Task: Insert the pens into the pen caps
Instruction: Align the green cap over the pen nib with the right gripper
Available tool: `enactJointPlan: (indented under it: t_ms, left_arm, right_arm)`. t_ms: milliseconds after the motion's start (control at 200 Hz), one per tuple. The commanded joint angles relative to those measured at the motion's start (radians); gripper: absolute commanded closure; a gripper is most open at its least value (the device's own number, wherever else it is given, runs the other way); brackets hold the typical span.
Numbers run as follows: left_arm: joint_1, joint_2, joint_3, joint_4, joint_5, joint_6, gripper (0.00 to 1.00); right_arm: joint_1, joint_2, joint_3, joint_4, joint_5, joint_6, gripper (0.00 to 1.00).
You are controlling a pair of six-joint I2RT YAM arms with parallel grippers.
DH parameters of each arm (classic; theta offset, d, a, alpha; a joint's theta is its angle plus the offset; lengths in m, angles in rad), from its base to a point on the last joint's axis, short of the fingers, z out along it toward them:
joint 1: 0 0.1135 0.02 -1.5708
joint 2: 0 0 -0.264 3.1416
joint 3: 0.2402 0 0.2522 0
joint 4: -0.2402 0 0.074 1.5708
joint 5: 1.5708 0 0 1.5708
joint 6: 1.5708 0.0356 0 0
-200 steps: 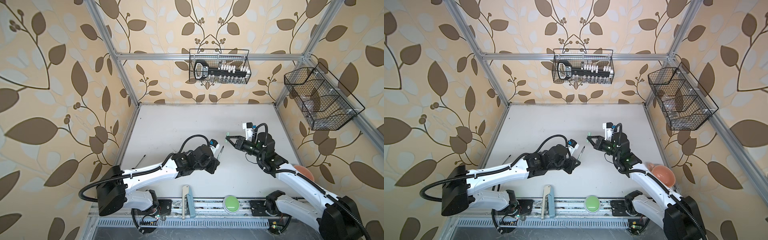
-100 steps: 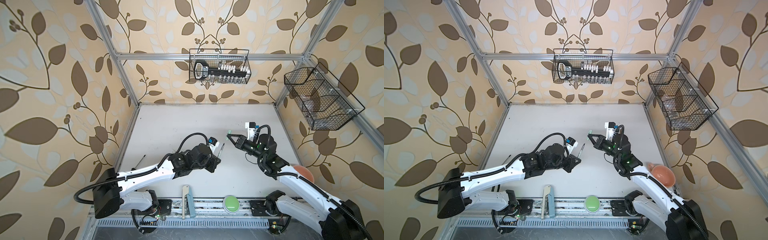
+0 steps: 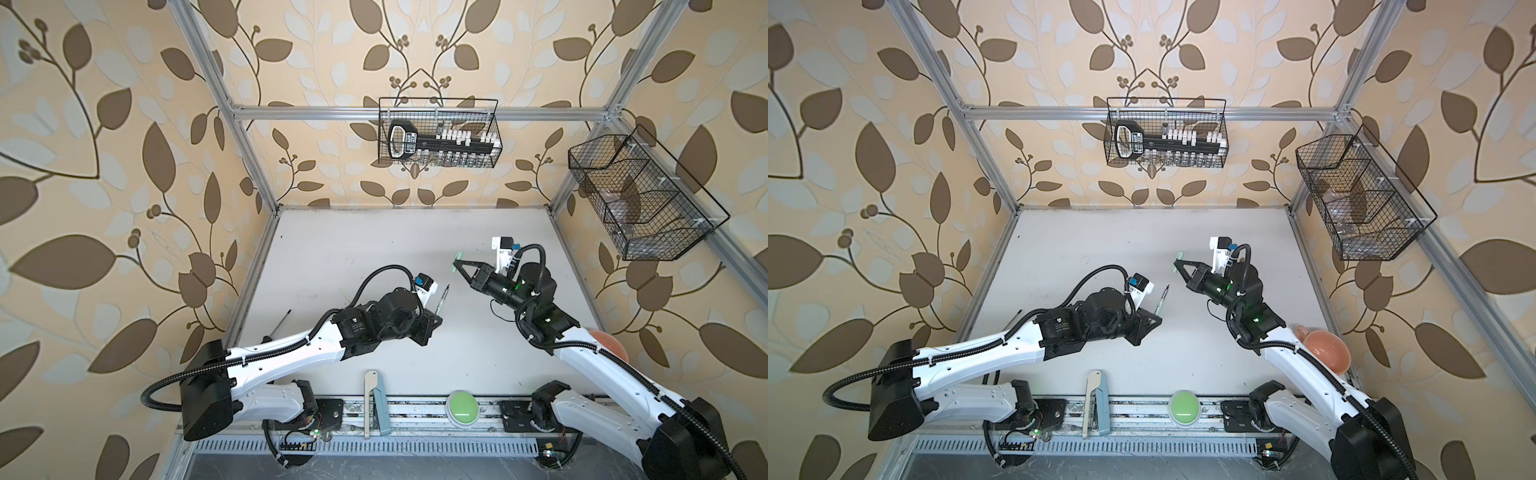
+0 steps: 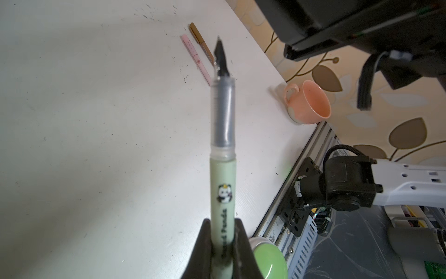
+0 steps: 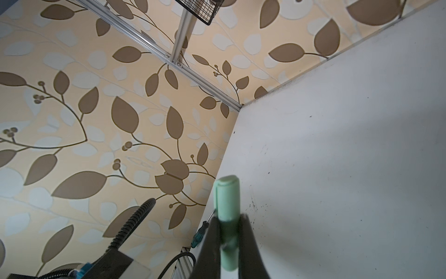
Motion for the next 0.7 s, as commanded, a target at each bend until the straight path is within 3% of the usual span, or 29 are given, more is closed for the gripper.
enactJointPlan:
  t_ms: [0, 700]
  left_arm:
    - [-0.007, -0.023, -0.011, 0.036, -0.009, 0.029, 1.00]
    - [-0.006, -0.041, -0.030, 0.049, -0.032, 0.037, 1.00]
  right_arm:
    - [0.012, 0.014, 0.037, 0.014, 0.002, -0.001, 1.00]
    - [0.060, 0.005, 0.007, -0.005, 0.022, -0.019, 1.00]
